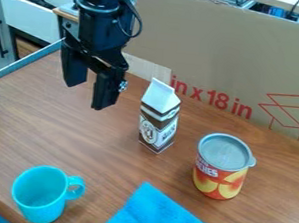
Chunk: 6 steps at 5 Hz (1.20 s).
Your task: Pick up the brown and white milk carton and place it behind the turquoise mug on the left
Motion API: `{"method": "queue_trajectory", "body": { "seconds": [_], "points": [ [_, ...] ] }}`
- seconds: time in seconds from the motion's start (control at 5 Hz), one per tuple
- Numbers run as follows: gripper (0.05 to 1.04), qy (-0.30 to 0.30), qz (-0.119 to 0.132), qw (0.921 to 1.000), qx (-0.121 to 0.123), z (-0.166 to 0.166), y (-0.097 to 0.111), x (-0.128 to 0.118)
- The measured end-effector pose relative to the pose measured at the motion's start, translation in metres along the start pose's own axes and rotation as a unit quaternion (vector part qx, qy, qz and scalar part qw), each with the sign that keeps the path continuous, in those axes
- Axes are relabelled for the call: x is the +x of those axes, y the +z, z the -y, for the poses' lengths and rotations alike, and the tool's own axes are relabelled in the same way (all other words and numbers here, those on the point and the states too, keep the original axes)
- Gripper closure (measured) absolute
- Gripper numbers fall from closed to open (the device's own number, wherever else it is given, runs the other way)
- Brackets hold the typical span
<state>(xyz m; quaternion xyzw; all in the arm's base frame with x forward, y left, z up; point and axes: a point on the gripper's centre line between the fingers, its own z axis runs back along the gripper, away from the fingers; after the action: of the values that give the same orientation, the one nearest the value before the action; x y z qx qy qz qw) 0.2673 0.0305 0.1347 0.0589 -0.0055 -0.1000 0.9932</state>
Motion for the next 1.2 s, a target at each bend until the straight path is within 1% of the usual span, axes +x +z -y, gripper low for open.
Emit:
{"method": "queue_trajectory", "body": {
  "seconds": [0.2, 0.4, 0.6, 0.8, 1.0, 1.2],
  "points": [
    [0.084, 0.0, -0.01, 0.9999, -0.002, 0.001, -0.006, -0.001],
    [0.084, -0.011, 0.008, 0.9999, 0.009, 0.012, -0.001, 0.01],
    [0.084, -0.007, 0.025, 0.9993, 0.025, 0.016, 0.007, 0.019],
    [0.084, -0.003, 0.063, 0.9979, 0.013, 0.018, 0.019, 0.035],
    [0.084, 0.0, 0.074, 0.9972, -0.01, 0.02, 0.02, 0.045],
    [0.084, 0.0, 0.103, 0.9932, -0.053, 0.014, 0.017, 0.057]
  ]
}}
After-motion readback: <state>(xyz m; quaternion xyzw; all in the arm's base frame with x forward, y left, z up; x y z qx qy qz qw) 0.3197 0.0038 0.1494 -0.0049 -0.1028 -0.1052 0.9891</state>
